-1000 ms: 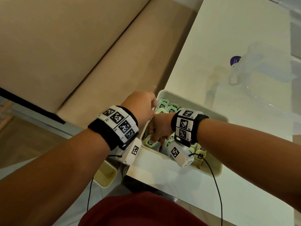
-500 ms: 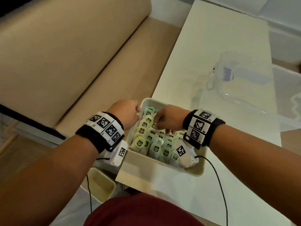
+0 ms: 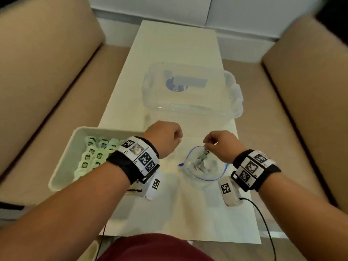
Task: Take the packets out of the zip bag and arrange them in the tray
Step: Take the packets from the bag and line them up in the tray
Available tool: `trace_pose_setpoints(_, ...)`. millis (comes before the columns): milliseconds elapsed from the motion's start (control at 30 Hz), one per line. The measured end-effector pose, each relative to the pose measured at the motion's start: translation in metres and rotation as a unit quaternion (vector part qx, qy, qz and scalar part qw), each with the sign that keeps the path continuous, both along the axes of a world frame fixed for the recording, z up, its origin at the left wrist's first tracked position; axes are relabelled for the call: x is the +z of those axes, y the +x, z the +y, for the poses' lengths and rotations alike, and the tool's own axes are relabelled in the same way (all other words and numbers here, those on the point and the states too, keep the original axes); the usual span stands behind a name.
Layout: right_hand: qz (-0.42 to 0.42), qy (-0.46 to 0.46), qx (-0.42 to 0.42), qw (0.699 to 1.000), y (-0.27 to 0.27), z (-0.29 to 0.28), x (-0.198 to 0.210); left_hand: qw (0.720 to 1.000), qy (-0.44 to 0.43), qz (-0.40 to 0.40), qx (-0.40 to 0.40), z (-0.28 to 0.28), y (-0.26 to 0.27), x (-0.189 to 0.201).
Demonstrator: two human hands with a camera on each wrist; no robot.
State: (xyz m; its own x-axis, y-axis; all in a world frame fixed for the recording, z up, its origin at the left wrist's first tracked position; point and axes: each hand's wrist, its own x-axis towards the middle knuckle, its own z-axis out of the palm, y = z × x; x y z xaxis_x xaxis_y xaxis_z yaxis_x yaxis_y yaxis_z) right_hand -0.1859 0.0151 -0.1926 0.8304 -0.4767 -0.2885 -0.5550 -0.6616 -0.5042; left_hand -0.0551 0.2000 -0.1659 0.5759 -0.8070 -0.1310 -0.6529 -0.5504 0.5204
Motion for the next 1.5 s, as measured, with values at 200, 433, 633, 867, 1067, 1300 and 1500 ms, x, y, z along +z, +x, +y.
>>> trace_pose_setpoints(200, 0.054, -0.050, -0.024, 0.997, -0.057, -0.027, -0.059, 0.982, 0.152, -0.009, -0.112, -0.087, -0.066, -0.066)
trace_pose_setpoints(433, 0.108, -0.020, 0.004, 0.994, -0.070, -0.029, -0.101, 0.975, 0.205, -0.061, -0.061, -0.105, -0.082, -0.119)
trace_pose_setpoints(633, 0.076, 0.005, 0.015, 0.997, -0.071, -0.037, -0.111, 0.972, 0.199, -0.082, -0.091, -0.105, -0.083, -0.122)
trace_pose_setpoints(867, 0.051, 0.014, 0.018, 0.998, -0.073, -0.044, -0.110, 0.968, 0.208, -0.096, -0.102, -0.102, -0.085, -0.114)
trace_pose_setpoints(1067, 0.038, 0.015, 0.014, 0.999, -0.075, -0.041, -0.109, 0.963, 0.214, -0.108, -0.120, -0.101, -0.088, -0.113)
trace_pose_setpoints(1300, -0.003, 0.009, 0.006, 1.000, -0.077, -0.038, -0.105, 0.989, 0.086, -0.100, -0.069, -0.093, -0.080, -0.079)
trace_pose_setpoints(1500, -0.163, 0.031, 0.007, 0.986, -0.075, -0.030, -0.094, 0.994, 0.004, -0.065, -0.083, -0.094, -0.079, -0.050)
